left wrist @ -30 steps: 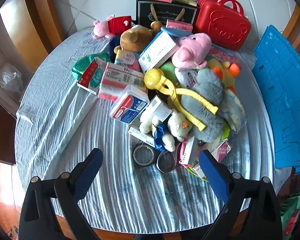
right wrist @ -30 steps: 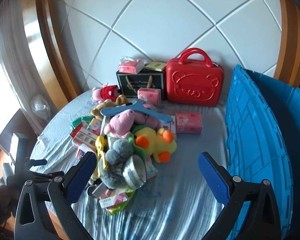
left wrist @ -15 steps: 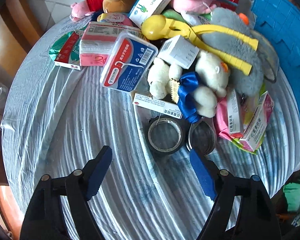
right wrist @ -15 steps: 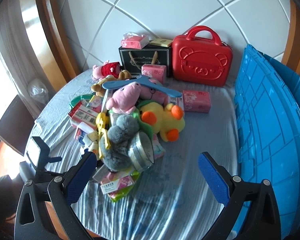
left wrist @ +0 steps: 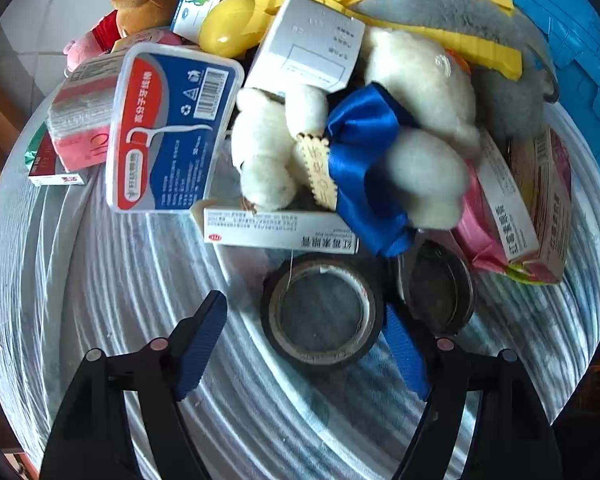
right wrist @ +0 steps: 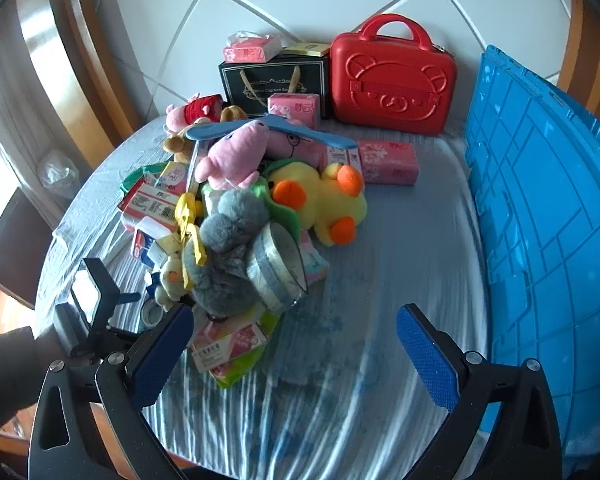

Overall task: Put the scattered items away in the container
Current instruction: 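Lower the left tool onto the black tape roll while the right tool approaches the clear packing tape roll, then grasp the black tape roll with the left tool while the right tool grasps the clear packing tape roll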

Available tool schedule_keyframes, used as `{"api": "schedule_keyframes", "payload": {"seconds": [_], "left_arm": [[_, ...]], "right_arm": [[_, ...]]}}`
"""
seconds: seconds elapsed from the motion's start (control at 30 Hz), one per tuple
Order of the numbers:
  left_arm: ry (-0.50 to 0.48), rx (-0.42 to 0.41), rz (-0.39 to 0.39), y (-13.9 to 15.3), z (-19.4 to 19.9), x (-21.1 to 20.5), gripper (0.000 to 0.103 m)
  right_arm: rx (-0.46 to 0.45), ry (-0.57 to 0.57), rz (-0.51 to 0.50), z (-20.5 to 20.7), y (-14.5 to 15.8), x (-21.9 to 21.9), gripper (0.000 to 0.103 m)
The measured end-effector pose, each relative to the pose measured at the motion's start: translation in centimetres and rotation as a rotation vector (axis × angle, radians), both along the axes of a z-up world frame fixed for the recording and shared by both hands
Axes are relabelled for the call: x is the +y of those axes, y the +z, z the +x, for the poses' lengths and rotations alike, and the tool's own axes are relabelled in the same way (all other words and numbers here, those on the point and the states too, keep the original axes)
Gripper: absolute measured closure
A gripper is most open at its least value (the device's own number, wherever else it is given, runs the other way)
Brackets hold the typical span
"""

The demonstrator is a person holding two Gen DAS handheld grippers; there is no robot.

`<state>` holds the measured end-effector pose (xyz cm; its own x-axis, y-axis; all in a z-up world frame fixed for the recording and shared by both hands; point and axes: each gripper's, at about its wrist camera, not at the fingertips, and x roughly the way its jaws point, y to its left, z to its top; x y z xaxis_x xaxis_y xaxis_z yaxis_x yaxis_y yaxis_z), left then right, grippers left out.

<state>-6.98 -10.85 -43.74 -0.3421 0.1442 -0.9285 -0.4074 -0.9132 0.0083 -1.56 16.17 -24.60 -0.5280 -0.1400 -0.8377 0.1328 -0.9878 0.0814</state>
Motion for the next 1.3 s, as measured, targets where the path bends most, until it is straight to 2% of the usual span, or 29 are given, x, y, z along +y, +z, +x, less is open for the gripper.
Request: {"api": "schedule_keyframes", "payload": {"seconds": [0.1, 0.43, 0.63, 0.93, 1.03, 1.2, 1.27, 1.3], "left_arm": [[-0.003, 0.013, 0.034, 0.0, 0.0, 0.0, 0.046], [0.023, 0.031, 0.071, 0.9, 1.1, -1.2, 0.047], [0.051, 0.020, 0.118, 1.2, 2.1, -2.3, 0.047], [0.116, 0.005, 0.115, 1.4, 4.4, -5.7, 0.047], [0.123, 0.001, 0.118, 1.3, 3.6, -6.0, 0.047], [0.127, 0.000, 0.130, 1.6, 3.5, -5.9, 0.047], [0.129, 0.003, 0.134, 1.7, 2.9, -6.2, 0.047], [0.130, 0.006, 0.135, 1.8, 2.9, -6.3, 0.047]], "right_arm": [[-0.012, 0.002, 0.000, -0.5, -1.3, -0.6, 0.000], [-0.039, 0.051, 0.031, -4.4, -7.0, -3.2, 0.000], [-0.045, 0.108, 0.123, -6.8, -10.0, -5.4, 0.001], [-0.088, 0.113, 0.156, -8.0, -13.2, -5.9, 0.001], [-0.093, 0.106, 0.161, -8.2, -13.5, -5.7, 0.007], [-0.120, 0.082, 0.165, -8.8, -14.5, -5.2, 0.038], [-0.127, 0.076, 0.150, -8.8, -14.5, -4.9, 0.049], [-0.126, 0.076, 0.148, -8.7, -14.5, -4.9, 0.050]]}}
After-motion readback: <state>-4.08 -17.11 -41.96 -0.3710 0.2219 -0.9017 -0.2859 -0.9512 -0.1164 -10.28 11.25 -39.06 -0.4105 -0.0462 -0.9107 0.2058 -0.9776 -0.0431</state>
